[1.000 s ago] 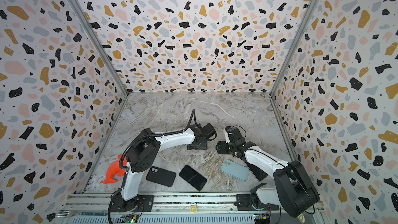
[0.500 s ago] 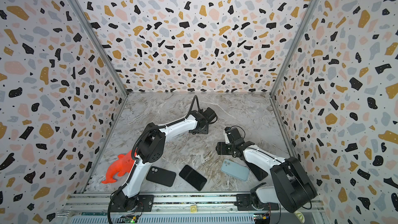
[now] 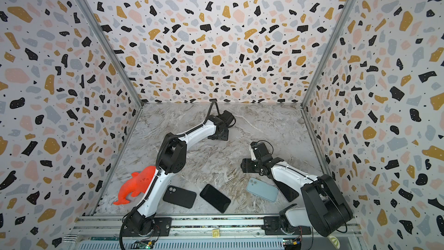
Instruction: Put the phone into the phone case
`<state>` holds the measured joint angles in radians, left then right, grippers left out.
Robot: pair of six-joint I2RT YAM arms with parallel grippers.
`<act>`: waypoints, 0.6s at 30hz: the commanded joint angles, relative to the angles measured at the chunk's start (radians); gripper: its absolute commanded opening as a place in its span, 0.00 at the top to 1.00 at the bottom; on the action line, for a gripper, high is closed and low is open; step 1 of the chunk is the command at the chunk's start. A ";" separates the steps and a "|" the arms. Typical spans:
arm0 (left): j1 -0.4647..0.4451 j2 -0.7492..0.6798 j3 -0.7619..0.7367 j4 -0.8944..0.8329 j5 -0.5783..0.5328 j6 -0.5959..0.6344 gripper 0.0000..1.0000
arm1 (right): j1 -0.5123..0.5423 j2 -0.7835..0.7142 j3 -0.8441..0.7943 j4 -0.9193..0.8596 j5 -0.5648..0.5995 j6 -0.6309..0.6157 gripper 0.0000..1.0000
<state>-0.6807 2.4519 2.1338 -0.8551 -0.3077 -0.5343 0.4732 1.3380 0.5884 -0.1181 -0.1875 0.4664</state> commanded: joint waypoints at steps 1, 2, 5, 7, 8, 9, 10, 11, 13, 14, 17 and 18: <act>-0.005 -0.004 0.010 0.035 0.010 0.062 0.36 | -0.002 0.000 0.026 -0.001 0.008 -0.003 0.28; -0.005 -0.005 0.005 0.043 0.020 0.066 0.36 | -0.002 0.001 0.024 0.000 0.008 -0.002 0.28; -0.004 0.004 0.004 0.053 0.036 0.065 0.35 | -0.002 0.000 0.025 0.000 0.003 -0.002 0.28; -0.003 0.011 0.010 0.054 0.041 0.060 0.34 | -0.003 -0.002 0.024 -0.002 0.005 -0.003 0.28; -0.001 0.015 0.012 0.054 0.044 0.060 0.32 | -0.002 -0.004 0.024 -0.002 0.004 -0.003 0.28; 0.001 0.019 0.016 0.052 0.043 0.056 0.30 | -0.002 -0.006 0.023 -0.002 0.004 -0.002 0.28; 0.004 0.022 0.019 0.048 0.042 0.048 0.29 | -0.003 -0.007 0.021 -0.002 0.004 -0.002 0.28; 0.009 0.024 0.019 0.048 0.052 0.042 0.28 | -0.002 -0.008 0.020 -0.002 0.004 -0.002 0.28; 0.015 0.023 0.010 0.057 0.090 0.030 0.27 | -0.002 -0.008 0.018 -0.003 0.005 -0.001 0.28; 0.017 0.020 0.003 0.064 0.106 0.024 0.26 | -0.002 -0.008 0.018 -0.003 0.006 -0.001 0.28; 0.017 0.007 -0.029 0.091 0.154 0.007 0.24 | -0.002 -0.005 0.019 -0.001 0.005 0.000 0.28; 0.017 0.001 -0.041 0.102 0.168 0.000 0.24 | -0.002 -0.005 0.020 -0.002 0.004 -0.001 0.28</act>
<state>-0.6685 2.4557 2.1204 -0.7921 -0.2031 -0.5148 0.4732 1.3384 0.5880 -0.1181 -0.1883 0.4664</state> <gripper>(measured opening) 0.762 0.722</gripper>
